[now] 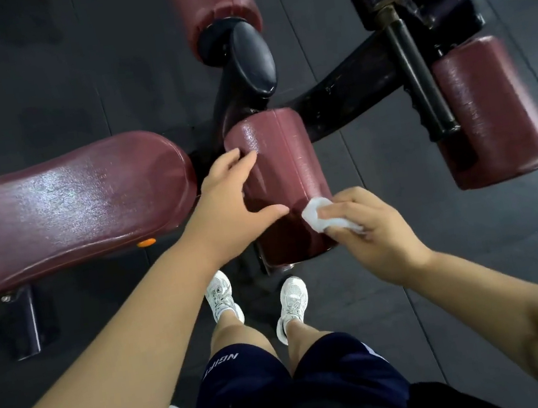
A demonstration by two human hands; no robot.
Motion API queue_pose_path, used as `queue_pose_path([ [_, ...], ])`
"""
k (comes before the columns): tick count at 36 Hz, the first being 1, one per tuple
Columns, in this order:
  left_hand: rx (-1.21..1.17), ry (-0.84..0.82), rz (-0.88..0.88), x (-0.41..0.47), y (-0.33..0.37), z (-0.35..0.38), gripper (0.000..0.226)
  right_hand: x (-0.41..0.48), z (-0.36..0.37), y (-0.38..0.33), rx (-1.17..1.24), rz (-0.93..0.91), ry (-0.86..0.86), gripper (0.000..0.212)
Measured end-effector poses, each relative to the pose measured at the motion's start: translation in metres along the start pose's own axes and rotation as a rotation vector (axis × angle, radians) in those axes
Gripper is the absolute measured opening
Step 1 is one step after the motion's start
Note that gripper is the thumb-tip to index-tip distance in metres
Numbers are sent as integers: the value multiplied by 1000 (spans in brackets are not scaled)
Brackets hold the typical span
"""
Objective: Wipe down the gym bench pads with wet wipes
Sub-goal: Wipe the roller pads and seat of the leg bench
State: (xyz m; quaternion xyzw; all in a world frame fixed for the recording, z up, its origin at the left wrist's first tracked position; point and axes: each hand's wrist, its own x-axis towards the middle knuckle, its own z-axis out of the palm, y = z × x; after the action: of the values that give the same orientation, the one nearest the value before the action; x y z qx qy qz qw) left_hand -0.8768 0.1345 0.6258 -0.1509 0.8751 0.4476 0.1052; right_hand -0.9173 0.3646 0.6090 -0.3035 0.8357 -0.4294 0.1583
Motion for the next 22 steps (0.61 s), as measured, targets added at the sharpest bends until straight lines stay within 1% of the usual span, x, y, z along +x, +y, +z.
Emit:
queue_pose_path([
  [2,65,-14,-6,0,10,5,105,3,-1,1,-3,-10,3,28],
  [4,157,0,-11,-1,14,9,108,16,0,3,-26,9,33,24],
  [5,164,6,-15,-2,14,10,108,25,0,4,-48,16,57,21],
  [7,124,1,-23,-2,10,9,108,48,0,5,-85,34,102,15],
  [10,66,-18,-56,0,2,4,109,88,-2,2,-95,66,141,12],
  [12,38,-34,-66,0,-4,2,109,115,-3,-2,-94,92,144,14],
  [15,17,-52,-72,-1,-13,-1,108,142,-6,-3,-39,159,131,23],
  [19,66,-60,-56,2,-13,-2,106,139,-4,-2,-27,200,136,27],
  [22,84,-18,-16,3,-5,-2,98,114,-2,-1,-38,167,135,24],
])
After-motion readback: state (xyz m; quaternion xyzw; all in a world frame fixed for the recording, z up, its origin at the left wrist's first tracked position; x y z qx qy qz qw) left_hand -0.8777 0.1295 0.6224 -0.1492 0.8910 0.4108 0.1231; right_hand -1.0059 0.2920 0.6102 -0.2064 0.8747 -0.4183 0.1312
